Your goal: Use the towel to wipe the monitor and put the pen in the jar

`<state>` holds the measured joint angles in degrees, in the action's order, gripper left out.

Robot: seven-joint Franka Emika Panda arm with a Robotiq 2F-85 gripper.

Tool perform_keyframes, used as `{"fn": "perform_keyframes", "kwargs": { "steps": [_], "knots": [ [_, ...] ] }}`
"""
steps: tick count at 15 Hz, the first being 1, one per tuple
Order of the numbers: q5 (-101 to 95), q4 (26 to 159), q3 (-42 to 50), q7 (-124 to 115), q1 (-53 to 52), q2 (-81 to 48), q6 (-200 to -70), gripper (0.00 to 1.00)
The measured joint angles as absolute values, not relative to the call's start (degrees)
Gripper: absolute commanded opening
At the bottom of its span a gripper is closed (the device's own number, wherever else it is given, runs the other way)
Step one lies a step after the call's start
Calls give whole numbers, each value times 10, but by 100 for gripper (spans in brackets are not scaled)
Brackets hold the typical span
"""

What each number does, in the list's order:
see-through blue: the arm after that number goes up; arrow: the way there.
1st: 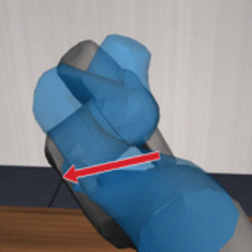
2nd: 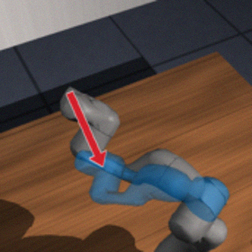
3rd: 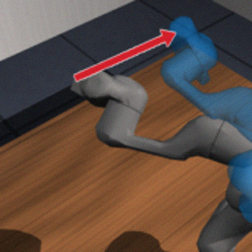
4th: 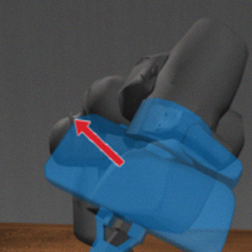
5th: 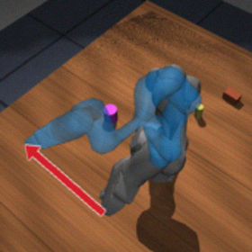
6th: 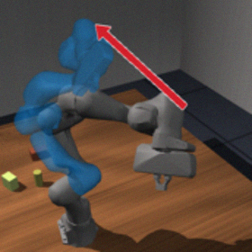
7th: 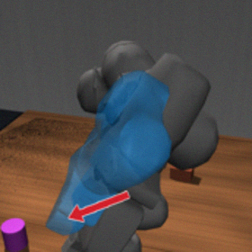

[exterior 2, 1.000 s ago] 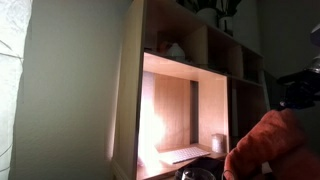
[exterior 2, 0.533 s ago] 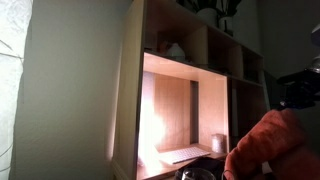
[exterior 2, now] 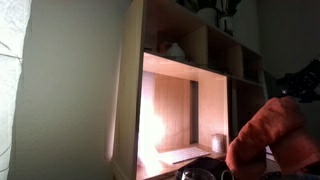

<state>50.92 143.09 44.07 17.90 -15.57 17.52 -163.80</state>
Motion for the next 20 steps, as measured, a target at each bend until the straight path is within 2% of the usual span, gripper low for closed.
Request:
{"fn": "perform_keyframes", "kwargs": {
  "steps": [6, 10, 20],
  "knots": [
    [528, 1442, 450, 180, -156, 217, -1661, 3],
    [576, 1443, 457, 189, -165, 232, -1731, 3],
    [602, 1430, 536, 194, -238, 255, -1838, 3]
  ]
}}
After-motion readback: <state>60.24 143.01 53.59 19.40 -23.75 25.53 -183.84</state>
